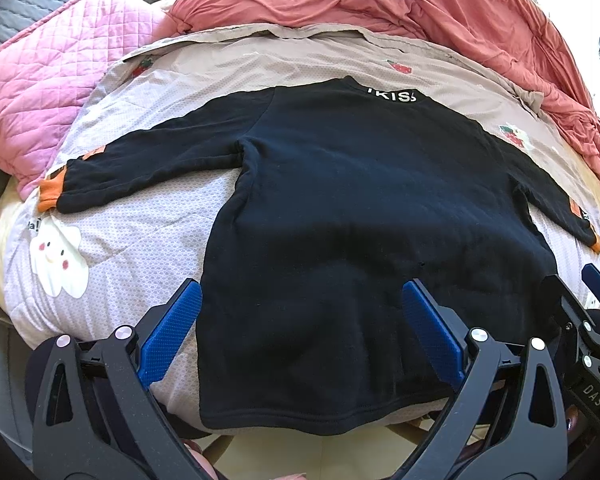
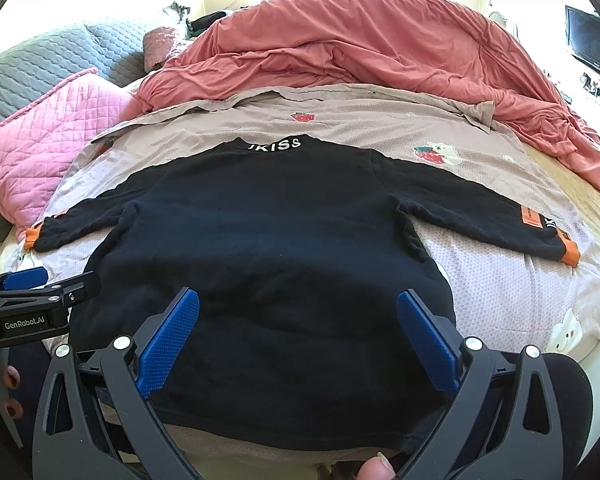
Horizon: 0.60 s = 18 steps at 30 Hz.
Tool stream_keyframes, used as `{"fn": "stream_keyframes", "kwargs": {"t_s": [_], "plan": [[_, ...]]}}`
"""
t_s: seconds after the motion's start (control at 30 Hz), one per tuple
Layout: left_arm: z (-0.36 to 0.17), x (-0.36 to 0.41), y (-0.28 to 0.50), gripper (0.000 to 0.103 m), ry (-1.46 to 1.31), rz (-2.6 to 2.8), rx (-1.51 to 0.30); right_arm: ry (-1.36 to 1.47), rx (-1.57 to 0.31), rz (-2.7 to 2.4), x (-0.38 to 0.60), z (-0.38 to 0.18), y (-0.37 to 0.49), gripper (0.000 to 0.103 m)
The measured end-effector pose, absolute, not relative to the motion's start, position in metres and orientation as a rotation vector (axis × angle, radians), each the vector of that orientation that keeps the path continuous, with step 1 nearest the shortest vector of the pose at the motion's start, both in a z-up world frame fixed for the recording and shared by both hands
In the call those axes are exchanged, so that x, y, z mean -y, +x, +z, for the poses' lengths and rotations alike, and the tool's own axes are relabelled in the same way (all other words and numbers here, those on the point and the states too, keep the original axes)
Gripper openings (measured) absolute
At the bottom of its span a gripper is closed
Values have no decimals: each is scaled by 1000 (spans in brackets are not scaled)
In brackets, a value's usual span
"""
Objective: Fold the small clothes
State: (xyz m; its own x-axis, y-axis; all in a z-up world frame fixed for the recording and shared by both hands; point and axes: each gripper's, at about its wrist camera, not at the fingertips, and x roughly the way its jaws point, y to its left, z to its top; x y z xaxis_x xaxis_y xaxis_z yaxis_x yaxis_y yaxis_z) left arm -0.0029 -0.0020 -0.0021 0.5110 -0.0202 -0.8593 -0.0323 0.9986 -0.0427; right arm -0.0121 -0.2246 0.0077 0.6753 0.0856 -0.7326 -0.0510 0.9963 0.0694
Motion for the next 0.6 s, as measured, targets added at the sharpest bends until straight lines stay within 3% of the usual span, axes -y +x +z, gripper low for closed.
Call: {"fn": "stream_keyframes", "kwargs": {"t_s": [0.6], "plan": [[-4, -1, -2, 94, -50, 9, -1033, 50, -829, 73, 226, 8, -12, 99]]}}
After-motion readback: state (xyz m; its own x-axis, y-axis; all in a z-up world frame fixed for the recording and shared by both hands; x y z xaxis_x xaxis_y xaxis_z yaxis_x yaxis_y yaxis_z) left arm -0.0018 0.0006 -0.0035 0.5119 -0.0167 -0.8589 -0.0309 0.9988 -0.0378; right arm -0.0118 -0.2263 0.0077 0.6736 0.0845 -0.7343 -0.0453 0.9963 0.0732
